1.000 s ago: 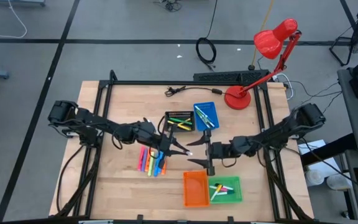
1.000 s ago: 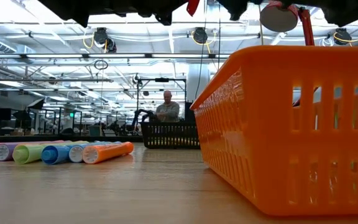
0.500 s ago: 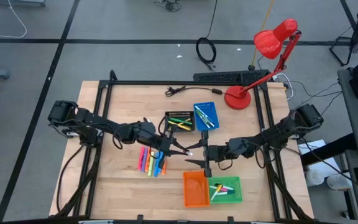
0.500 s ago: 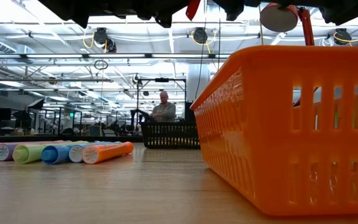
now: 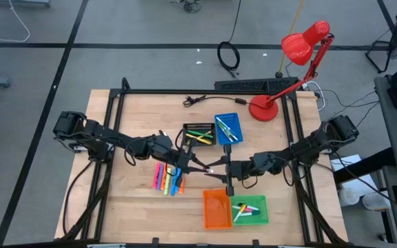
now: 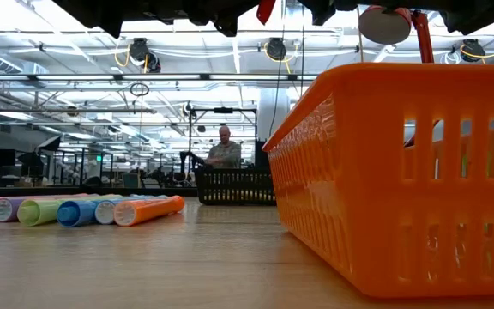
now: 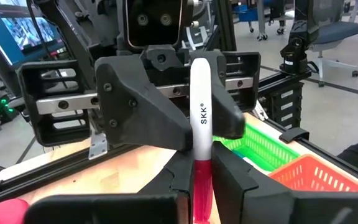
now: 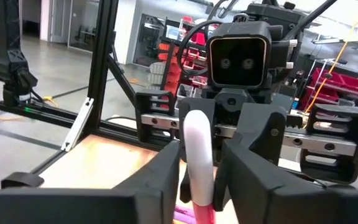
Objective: Pick & Place Markers
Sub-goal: Put the red highlighter pen into the green bin
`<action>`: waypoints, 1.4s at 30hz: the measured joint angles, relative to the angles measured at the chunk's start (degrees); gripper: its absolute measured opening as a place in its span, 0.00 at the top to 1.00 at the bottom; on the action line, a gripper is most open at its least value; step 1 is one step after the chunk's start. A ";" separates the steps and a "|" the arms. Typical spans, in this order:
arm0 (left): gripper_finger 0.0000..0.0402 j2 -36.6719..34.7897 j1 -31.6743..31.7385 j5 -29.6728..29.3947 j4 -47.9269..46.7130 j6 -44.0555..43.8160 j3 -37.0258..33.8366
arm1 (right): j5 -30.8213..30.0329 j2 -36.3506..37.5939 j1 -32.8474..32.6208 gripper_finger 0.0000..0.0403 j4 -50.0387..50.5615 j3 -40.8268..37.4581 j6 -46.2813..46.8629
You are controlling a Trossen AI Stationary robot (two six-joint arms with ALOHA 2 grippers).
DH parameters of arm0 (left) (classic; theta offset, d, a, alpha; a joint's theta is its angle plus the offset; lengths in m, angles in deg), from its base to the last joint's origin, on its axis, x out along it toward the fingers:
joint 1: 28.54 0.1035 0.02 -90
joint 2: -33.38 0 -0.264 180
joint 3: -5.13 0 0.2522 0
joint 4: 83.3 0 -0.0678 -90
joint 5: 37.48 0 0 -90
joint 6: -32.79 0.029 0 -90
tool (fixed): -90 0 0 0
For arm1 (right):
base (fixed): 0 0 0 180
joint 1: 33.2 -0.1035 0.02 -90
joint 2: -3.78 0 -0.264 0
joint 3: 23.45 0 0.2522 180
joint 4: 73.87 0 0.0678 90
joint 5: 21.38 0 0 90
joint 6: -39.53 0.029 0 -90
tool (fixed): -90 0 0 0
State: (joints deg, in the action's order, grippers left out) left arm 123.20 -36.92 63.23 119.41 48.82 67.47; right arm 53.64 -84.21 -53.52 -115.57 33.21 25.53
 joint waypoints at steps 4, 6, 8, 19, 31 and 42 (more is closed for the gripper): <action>0.92 0.00 0.00 0.03 -0.01 -0.08 0.00 | 0.00 0.02 -0.02 0.88 0.04 0.00 -1.13; 0.91 0.00 0.00 -0.04 -0.01 -0.33 -0.02 | 0.02 0.04 -0.02 0.94 0.23 0.00 -2.24; 0.87 0.00 0.00 -0.06 0.04 -1.29 -0.02 | 0.02 0.04 -0.02 0.94 0.27 0.00 -3.15; 0.68 -3.17 0.00 -0.80 -6.79 -4.13 -0.02 | -4.17 1.55 -2.28 0.94 0.65 0.00 -3.71; 0.64 -17.51 0.00 -21.19 -33.62 -5.47 0.02 | -4.25 15.59 -11.15 0.94 31.69 -0.02 16.88; 0.64 -19.91 0.07 -36.67 -45.59 -11.92 -0.02 | -4.31 14.77 -27.19 0.93 46.77 -0.02 30.81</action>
State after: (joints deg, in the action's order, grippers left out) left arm 103.29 -36.85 26.56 73.82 36.90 67.44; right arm 49.34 -69.44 -80.71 -68.80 33.18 56.34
